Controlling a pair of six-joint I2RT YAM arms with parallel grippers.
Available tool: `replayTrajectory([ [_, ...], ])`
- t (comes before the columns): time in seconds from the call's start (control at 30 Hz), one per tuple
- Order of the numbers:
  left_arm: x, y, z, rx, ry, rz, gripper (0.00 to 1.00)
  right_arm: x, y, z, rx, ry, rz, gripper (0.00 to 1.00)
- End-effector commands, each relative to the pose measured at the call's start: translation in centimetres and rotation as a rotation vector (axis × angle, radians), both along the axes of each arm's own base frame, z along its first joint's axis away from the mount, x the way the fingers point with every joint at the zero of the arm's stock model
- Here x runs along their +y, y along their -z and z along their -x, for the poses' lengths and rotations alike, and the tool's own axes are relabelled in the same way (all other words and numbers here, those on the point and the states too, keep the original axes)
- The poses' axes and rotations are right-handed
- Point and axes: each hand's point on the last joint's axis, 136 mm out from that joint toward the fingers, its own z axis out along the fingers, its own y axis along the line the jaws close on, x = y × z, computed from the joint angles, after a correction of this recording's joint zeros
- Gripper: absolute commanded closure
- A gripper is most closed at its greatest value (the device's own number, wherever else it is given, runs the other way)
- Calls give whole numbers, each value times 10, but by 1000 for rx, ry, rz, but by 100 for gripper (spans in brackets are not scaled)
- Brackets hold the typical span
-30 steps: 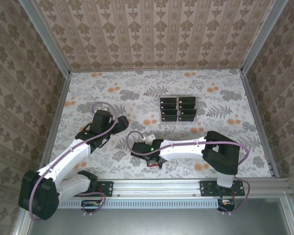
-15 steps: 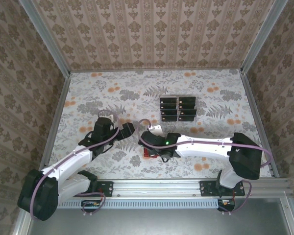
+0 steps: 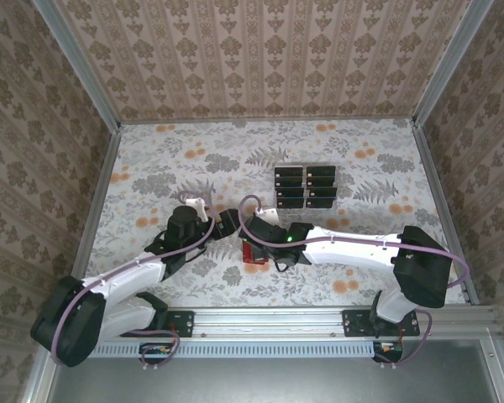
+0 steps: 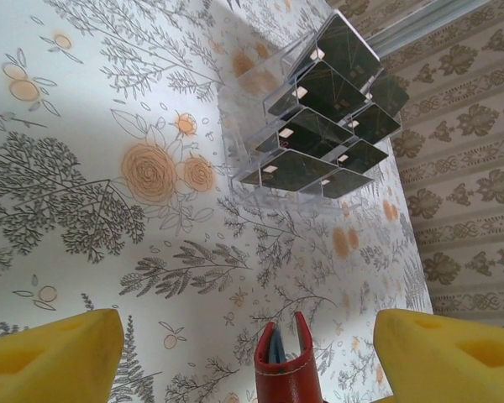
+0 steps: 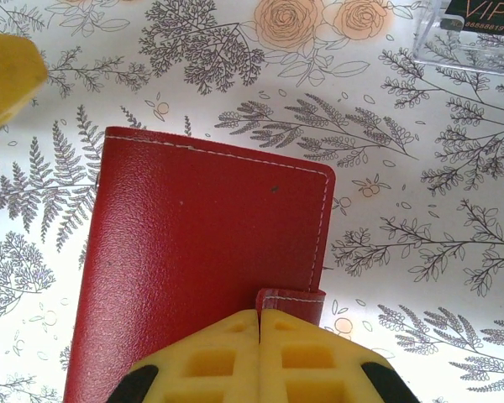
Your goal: Put the credit cards into the card holder
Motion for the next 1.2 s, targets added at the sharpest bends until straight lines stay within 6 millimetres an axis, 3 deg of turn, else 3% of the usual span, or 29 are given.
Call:
replayTrajectory([
  [0.0,-10,-6,2,-8,22,58,14,5,-15,-4,-20,1,-57,100],
  [0.3,-24,1,5,-1,41,54,15,5,-17,-8,-27,12,-76,100],
  [0.53,-32,9,9,-11,50,35,23,3,-18,-8,-33,22,-96,100],
  [0.8,-41,11,6,-38,54,34,57,-3,-11,-8,-18,32,-96,100],
  [0.87,-43,10,4,-51,55,38,71,-7,-6,-8,-13,41,-88,100],
  [0.93,-44,9,1,-65,56,31,94,-16,2,-9,-6,59,-69,100],
  [0.97,-43,10,0,-68,54,24,100,-20,5,-10,-4,70,-61,100],
  [1.17,-42,14,-4,-103,56,-18,100,-53,22,-9,16,137,-33,100],
])
